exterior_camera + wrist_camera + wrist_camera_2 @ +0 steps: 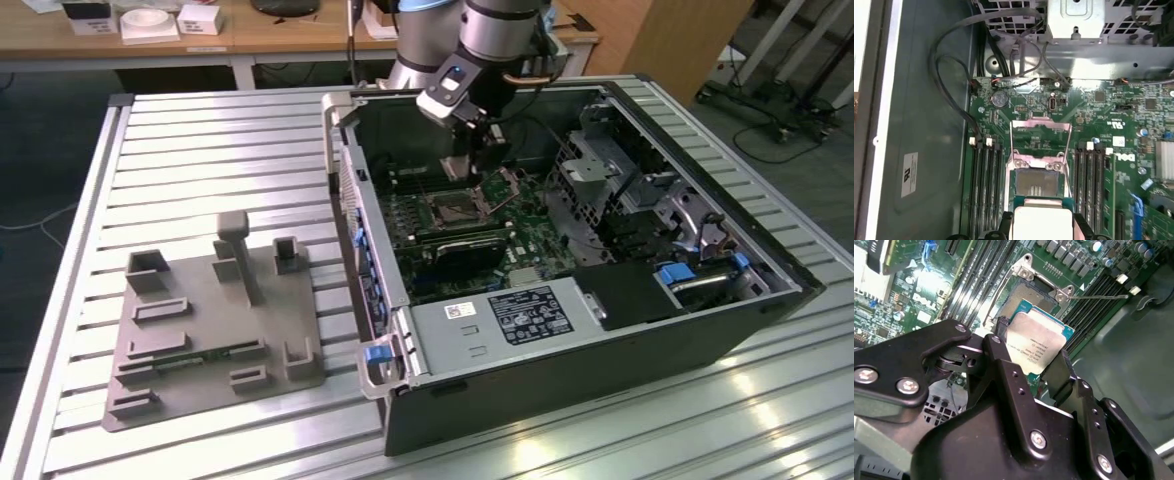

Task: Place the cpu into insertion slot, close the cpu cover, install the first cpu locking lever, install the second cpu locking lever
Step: 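Place the cpu into insertion slot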

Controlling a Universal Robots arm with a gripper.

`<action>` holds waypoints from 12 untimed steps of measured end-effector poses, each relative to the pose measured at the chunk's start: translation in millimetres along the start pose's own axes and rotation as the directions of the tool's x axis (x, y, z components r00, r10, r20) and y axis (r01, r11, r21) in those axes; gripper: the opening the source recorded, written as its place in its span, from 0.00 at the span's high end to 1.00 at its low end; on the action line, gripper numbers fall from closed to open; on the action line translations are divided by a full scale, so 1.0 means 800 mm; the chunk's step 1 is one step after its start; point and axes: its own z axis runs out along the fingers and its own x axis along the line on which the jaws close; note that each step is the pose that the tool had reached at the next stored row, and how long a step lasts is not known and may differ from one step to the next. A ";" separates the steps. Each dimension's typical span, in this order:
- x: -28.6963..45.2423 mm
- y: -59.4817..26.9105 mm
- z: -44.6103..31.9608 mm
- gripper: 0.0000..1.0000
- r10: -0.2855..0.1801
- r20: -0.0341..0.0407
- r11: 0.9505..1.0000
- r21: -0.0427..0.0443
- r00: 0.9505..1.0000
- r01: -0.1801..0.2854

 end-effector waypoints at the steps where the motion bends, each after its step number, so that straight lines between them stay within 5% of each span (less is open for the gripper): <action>1: 0.0007 0.002 0.0021 0.45 0.000 0.000 1.000 0.001 1.000 0.000; 12: 0.0102 0.003 0.0248 0.45 0.023 0.001 1.000 0.009 1.000 -0.023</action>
